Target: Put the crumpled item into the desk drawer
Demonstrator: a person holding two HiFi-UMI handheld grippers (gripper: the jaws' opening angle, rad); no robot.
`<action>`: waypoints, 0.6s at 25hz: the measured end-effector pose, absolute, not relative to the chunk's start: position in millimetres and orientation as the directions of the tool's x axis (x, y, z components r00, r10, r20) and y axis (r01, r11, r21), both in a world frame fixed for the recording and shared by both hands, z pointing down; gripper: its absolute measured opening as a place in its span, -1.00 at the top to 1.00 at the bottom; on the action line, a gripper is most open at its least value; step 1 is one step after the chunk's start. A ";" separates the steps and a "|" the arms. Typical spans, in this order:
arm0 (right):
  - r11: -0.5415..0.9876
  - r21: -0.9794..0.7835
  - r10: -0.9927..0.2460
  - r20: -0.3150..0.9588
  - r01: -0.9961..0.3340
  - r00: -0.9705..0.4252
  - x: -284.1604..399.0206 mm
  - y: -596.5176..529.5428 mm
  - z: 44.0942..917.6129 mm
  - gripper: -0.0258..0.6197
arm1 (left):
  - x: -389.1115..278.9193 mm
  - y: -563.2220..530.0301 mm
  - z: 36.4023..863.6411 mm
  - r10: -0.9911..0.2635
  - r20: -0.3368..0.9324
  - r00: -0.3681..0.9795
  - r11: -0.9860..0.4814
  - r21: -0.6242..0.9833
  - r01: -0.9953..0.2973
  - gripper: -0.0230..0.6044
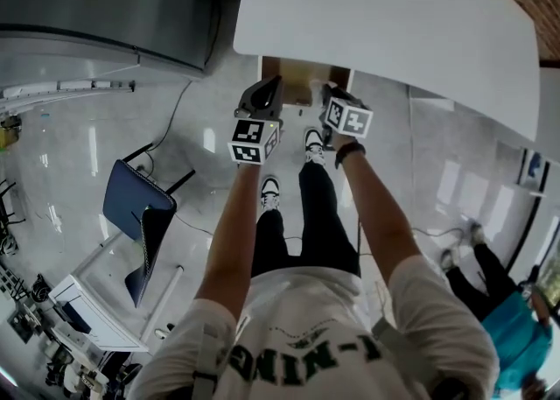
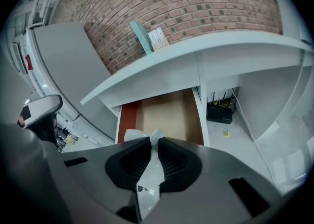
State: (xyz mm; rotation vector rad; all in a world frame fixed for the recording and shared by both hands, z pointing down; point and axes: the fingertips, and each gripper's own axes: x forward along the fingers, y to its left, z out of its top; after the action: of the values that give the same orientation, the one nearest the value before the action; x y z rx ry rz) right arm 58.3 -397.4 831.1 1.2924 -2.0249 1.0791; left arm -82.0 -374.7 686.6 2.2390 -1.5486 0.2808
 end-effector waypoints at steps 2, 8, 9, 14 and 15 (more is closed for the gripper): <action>0.204 -0.357 -0.509 0.756 -0.912 -0.410 61.8 -399.8 844.9 0.83 | -79.4 -377.0 697.8 -0.842 0.388 0.376 -0.315 0.212 -0.925 0.93; 0.175 -0.338 -0.515 0.770 -0.925 -0.378 63.1 -418.3 873.5 0.83 | -73.4 -379.3 722.8 -0.829 0.399 0.392 -0.325 0.227 -0.918 0.93; 0.179 -0.327 -0.513 0.774 -0.928 -0.372 62.9 -421.3 876.7 0.83 | -72.8 -379.4 725.8 -0.828 0.400 0.394 -0.326 0.229 -0.917 0.93; 0.224 -0.274 -0.494 0.795 -0.935 -0.351 58.7 -428.7 888.8 0.83 | -72.2 -375.3 733.4 -0.827 0.401 0.395 -0.323 0.237 -0.916 0.93; 0.232 -0.269 -0.493 0.796 -0.935 -0.351 57.0 -432.1 890.3 0.83 | -73.1 -376.0 733.8 -0.828 0.399 0.393 -0.320 0.239 -0.917 0.93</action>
State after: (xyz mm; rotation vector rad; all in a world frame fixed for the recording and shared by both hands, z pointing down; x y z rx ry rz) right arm 57.0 -432.1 890.3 1.3061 -1.9442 1.0122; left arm -73.1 -376.0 733.8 2.2327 -1.4999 0.2832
